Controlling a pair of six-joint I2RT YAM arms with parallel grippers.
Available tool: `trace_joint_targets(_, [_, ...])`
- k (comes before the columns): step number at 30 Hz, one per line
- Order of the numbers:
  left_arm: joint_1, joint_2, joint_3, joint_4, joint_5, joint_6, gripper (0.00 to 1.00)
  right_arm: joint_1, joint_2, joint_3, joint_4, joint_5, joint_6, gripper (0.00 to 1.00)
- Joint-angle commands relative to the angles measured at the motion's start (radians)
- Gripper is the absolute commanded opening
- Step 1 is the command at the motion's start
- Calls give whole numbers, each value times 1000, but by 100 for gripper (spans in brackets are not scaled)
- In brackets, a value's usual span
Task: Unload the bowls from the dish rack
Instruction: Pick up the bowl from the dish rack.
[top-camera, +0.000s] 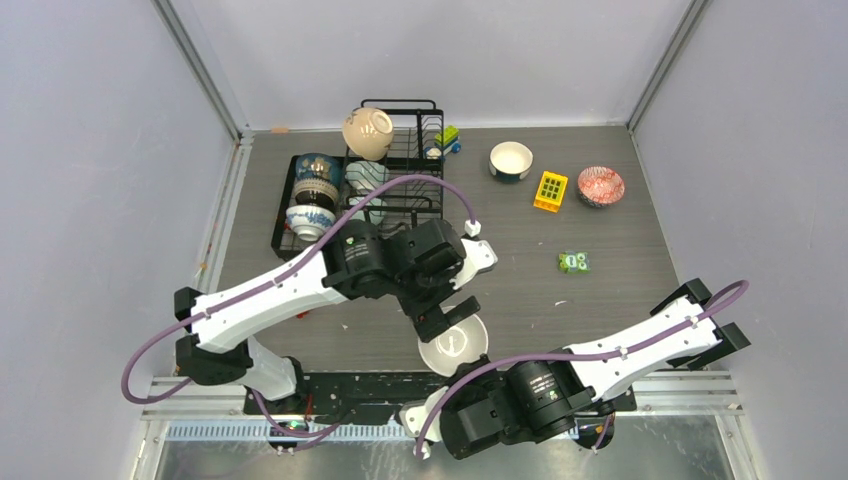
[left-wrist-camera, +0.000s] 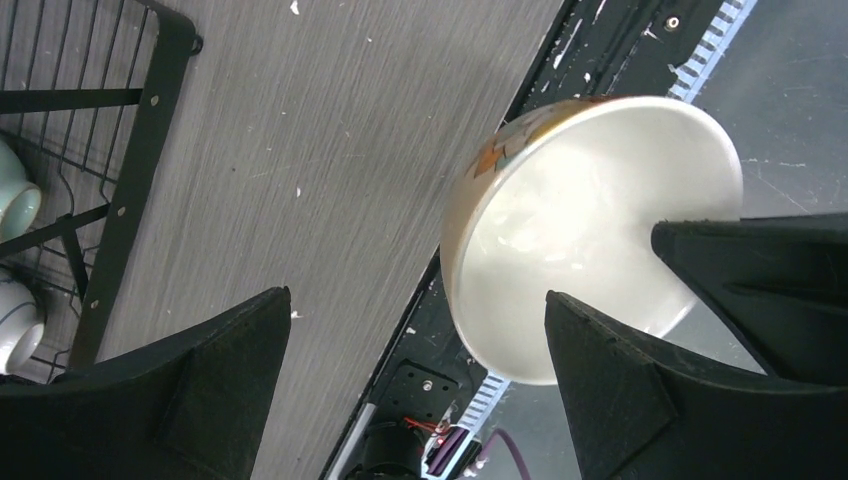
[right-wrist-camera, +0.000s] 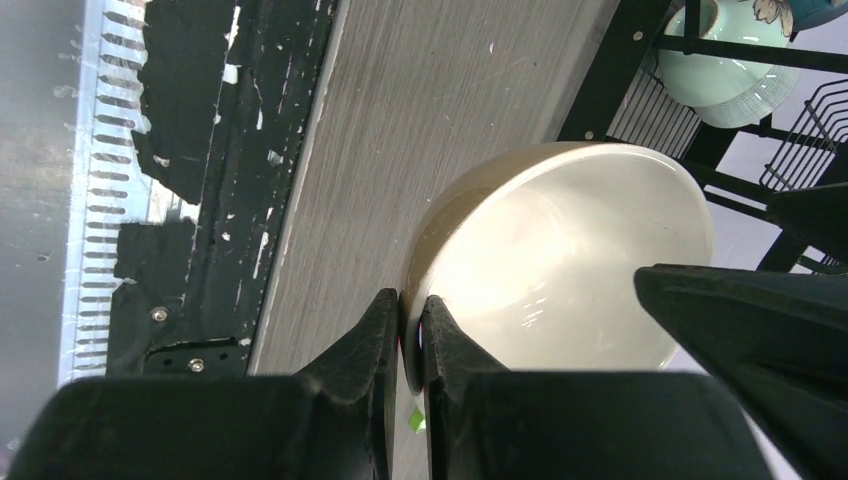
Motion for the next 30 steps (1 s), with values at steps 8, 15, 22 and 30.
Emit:
trace_joint_targets(8, [-9, 6, -34, 64, -50, -60, 81, 4, 2, 33, 51, 72, -38, 1])
trace_joint_targets(15, [-10, 20, -58, 59, -23, -67, 60, 4, 10, 35, 70, 74, -46, 1])
trace_joint_targets(22, [-10, 12, -61, 65, -9, -73, 29, 4, 11, 42, 74, 80, -45, 1])
trace_joint_targets(30, [-12, -4, -68, 80, -23, -88, 0, 5, 11, 40, 98, 98, -42, 8])
